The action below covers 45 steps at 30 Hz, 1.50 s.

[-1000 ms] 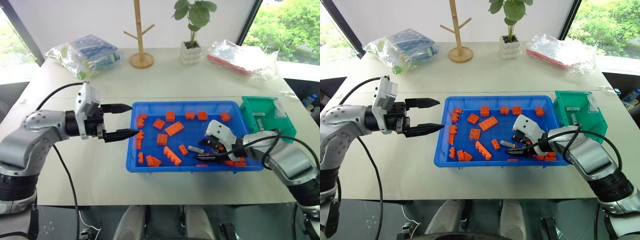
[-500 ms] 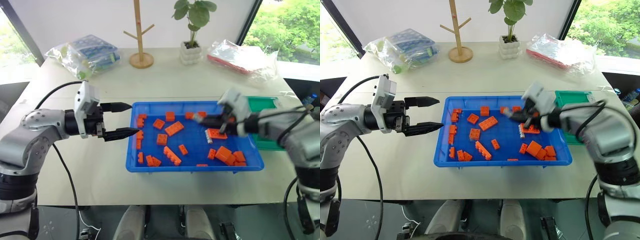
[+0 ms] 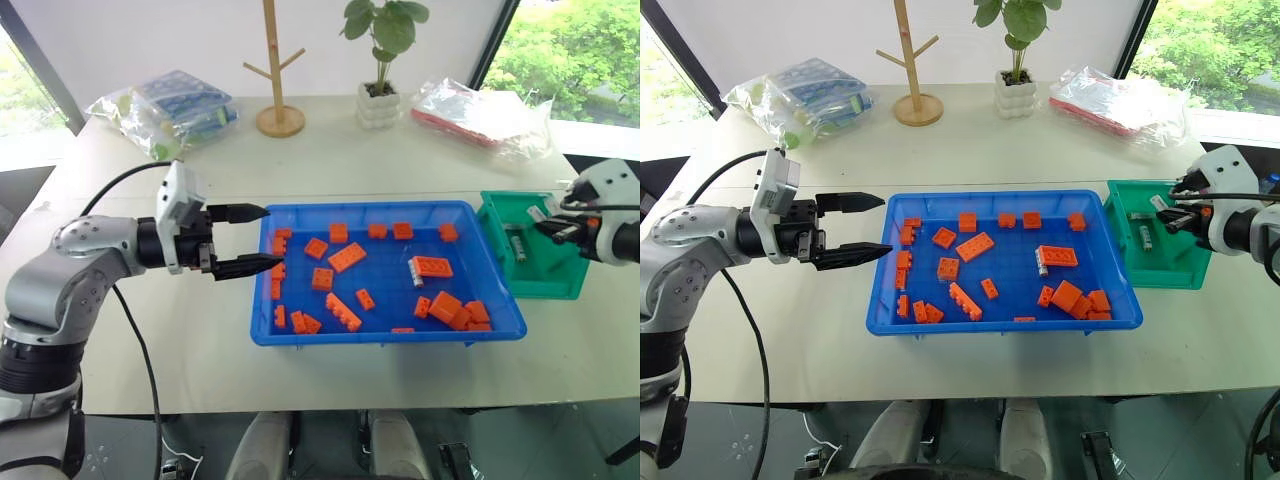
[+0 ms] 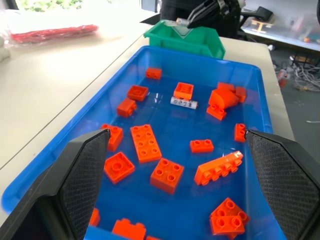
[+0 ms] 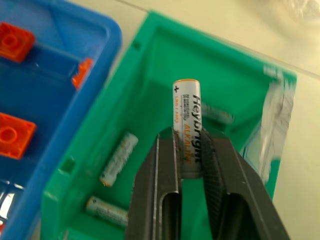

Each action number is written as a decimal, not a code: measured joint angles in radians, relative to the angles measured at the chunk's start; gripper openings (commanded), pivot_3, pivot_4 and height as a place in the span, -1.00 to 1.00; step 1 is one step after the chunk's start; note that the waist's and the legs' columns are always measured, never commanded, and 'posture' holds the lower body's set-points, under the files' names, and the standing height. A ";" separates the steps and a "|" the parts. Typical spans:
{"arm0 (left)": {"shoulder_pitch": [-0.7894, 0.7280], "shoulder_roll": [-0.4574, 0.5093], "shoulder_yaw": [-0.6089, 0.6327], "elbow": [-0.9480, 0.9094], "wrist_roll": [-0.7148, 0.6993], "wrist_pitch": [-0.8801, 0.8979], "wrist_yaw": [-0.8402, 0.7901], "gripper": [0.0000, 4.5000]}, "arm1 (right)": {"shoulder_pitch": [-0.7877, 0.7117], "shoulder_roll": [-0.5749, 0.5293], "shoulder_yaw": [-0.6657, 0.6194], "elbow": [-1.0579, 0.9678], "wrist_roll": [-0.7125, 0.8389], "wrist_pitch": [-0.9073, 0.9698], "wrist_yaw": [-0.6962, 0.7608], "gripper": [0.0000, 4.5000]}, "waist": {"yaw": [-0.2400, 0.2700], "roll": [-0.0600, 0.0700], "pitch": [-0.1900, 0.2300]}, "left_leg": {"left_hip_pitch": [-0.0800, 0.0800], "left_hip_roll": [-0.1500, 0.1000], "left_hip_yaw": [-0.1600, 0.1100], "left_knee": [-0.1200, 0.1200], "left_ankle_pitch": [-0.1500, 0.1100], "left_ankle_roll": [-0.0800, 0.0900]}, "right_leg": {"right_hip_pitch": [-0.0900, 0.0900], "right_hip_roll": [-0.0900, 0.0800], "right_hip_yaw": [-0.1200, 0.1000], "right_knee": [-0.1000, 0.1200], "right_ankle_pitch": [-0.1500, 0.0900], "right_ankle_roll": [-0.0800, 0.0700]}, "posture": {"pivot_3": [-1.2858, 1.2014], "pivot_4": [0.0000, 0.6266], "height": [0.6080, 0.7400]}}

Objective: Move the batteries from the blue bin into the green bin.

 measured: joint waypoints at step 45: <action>0.034 0.000 0.031 -0.044 -0.005 -0.002 0.034 1.00 | -0.279 0.201 0.519 0.388 -0.299 -0.827 0.632 -0.52 | 0.008 -0.001 0.000 | 0.000 -0.002 -0.001 0.001 0.001 -0.002 | 0.001 0.000 0.000 -0.001 0.001 0.001 | 0.03 -0.52 0.29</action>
